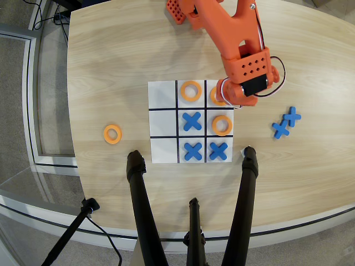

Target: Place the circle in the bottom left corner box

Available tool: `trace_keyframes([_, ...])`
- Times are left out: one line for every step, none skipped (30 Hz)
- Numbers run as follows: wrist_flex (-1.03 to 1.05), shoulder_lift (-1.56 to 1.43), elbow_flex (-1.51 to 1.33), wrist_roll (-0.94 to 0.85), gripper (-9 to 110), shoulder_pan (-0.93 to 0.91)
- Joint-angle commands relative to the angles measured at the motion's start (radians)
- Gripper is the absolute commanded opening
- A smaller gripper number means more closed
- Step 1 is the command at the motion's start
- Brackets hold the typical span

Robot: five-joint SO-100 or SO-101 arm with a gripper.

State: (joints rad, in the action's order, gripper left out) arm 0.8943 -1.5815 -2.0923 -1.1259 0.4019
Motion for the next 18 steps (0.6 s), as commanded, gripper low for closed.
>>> trace_keyframes([0.005, -0.041, 0.003, -0.005, 6, -0.014])
trace_keyframes([0.009, -0.049, 0.003, -0.005, 7, -0.015])
trace_keyframes([0.014, -0.055, 0.003, -0.006, 7, -0.015])
trace_keyframes([0.02, -0.061, 0.006, -0.006, 8, -0.015])
trace_keyframes([0.029, -0.067, 0.009, -0.008, 9, -0.015])
trace_keyframes([0.041, -0.075, 0.015, -0.008, 9, -0.015])
trace_keyframes([0.051, -0.084, 0.02, -0.009, 9, -0.015])
trace_keyframes([0.063, -0.098, 0.026, -0.009, 9, -0.015])
trace_keyframes([0.081, -0.115, 0.035, -0.012, 9, -0.014])
trace_keyframes([0.109, -0.137, 0.049, -0.018, 11, -0.014])
trace_keyframes([0.138, -0.161, 0.061, -0.023, 11, -0.012])
trace_keyframes([0.166, -0.189, 0.077, -0.028, 11, -0.012])
trace_keyframes([0.19, -0.219, 0.089, -0.034, 11, -0.011])
trace_keyframes([0.21, -0.258, 0.095, -0.046, 11, -0.011])
trace_keyframes([0.229, -0.299, 0.097, -0.061, 11, -0.011])
trace_keyframes([0.245, -0.345, 0.095, -0.077, 11, -0.014])
trace_keyframes([0.261, -0.397, 0.087, -0.091, 11, -0.017])
trace_keyframes([0.278, -0.454, 0.074, -0.109, 11, -0.021])
